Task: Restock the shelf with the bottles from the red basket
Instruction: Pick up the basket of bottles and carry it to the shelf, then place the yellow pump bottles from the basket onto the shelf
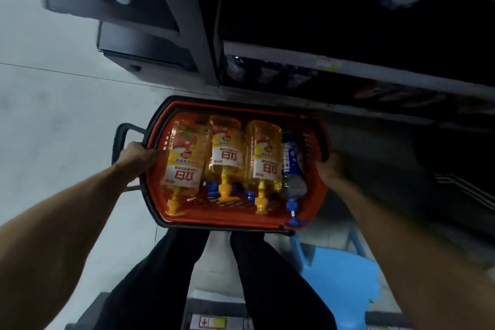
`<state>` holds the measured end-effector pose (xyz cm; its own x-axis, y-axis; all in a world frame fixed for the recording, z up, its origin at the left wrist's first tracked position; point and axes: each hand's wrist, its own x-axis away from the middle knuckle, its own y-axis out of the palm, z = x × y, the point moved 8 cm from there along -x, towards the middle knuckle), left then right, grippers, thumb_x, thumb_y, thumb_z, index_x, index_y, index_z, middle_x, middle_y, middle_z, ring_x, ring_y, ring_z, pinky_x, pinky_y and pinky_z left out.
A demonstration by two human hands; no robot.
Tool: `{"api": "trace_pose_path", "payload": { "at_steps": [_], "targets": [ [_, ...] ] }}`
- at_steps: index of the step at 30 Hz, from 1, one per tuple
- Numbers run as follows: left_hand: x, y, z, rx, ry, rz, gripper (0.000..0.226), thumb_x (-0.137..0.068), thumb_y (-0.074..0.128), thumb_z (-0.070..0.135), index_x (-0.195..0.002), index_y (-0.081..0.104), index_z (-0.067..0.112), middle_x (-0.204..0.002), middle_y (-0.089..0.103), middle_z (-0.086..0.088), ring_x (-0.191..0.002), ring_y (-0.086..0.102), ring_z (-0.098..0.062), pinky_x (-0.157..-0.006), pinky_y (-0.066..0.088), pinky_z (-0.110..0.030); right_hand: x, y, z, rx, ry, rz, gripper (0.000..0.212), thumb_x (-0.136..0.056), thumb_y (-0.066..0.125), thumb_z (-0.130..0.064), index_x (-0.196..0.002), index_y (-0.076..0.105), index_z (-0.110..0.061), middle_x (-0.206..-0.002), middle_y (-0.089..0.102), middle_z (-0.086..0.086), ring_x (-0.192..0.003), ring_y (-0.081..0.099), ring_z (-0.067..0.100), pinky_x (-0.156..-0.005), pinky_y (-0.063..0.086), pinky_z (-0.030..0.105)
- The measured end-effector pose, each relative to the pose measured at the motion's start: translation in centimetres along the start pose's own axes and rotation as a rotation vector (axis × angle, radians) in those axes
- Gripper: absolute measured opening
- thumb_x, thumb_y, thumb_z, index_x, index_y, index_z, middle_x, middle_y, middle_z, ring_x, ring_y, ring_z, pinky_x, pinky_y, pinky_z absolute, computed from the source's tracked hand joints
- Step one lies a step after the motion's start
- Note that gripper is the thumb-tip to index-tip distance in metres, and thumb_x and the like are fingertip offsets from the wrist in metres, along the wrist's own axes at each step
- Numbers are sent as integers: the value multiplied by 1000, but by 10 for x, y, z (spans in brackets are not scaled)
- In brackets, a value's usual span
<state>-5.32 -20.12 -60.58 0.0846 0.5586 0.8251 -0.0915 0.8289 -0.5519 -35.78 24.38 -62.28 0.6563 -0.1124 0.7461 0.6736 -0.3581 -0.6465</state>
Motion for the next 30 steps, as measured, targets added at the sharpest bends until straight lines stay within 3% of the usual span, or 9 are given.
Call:
{"api": "trace_pose_path", "payload": {
  "at_steps": [3, 7, 9, 12, 14, 18, 22, 26, 30],
  "targets": [
    [-17, 14, 3, 2, 24, 7, 26, -89, 71, 34, -102, 66, 11, -85, 69, -11, -69, 64, -23, -63, 52, -33, -37, 26, 4, -21, -11, 4, 43, -81, 68, -43, -109, 71, -11, -102, 74, 14, -90, 72, 32, -71, 57, 38],
    [-13, 1, 27, 50, 61, -6, 41, -83, 72, 34, -110, 71, 4, -98, 74, -17, -86, 71, -34, -80, 61, -41, -40, 23, -14, -22, -58, -46, 42, -80, 71, -23, -122, 67, -16, -116, 70, 12, -106, 69, 32, -81, 55, 38],
    [-3, -3, 29, 110, 37, -9, 48, -77, 73, 35, -113, 70, 3, -99, 74, -17, -81, 71, -31, -69, 59, -35, -24, 15, -22, -74, -55, -75, 52, -79, 73, -5, -130, 63, -13, -125, 67, 14, -116, 65, 32, -94, 54, 41],
    [27, -1, 26, 163, 16, 14, 57, -81, 76, 34, -123, 54, 2, -103, 69, -14, -79, 67, -27, -57, 52, -32, 4, 9, -27, -180, -16, -139, 77, -73, 76, 6, -144, 51, -13, -136, 62, 13, -126, 59, 31, -105, 49, 47],
    [46, 1, 21, 161, 51, 69, 62, -84, 77, 32, -130, 43, 7, -106, 62, -11, -87, 64, -30, -69, 54, -39, 15, 10, -22, -226, -32, -176, 89, -67, 83, 2, -147, 48, -18, -139, 60, 11, -128, 57, 29, -108, 47, 49],
    [69, -2, 16, 117, 145, 184, 68, -84, 79, 32, -136, 42, 8, -120, 61, -12, -98, 62, -32, -79, 52, -44, 29, 13, -18, -223, -113, -255, 92, -62, 91, -31, -143, 51, -20, -135, 64, 5, -124, 60, 26, -105, 50, 47],
    [92, 2, 15, -14, 226, 256, 72, -86, 74, 41, -144, 43, 12, -141, 51, -17, -122, 57, -39, -95, 53, -55, 64, 5, -34, -142, -206, -285, 82, -82, 82, -26, -152, 41, -20, -146, 54, 7, -133, 53, 27, -107, 46, 43],
    [118, 34, 22, -93, 319, 155, 73, -86, 73, 43, -148, 45, 15, -150, 46, -14, -129, 53, -39, -102, 51, -52, 93, 8, -43, -38, -252, -371, 89, -84, 81, -30, -157, 31, -22, -153, 47, 6, -139, 47, 26, -104, 45, 36],
    [145, 69, 39, -185, 495, 109, 77, -84, 67, 46, -151, 43, 16, -152, 46, -15, -132, 52, -38, -103, 50, -48, 117, 16, -59, 10, -275, -403, 88, -87, 79, -18, -158, 26, -16, -152, 47, 8, -137, 48, 21, -101, 46, 32]
  ]
}}
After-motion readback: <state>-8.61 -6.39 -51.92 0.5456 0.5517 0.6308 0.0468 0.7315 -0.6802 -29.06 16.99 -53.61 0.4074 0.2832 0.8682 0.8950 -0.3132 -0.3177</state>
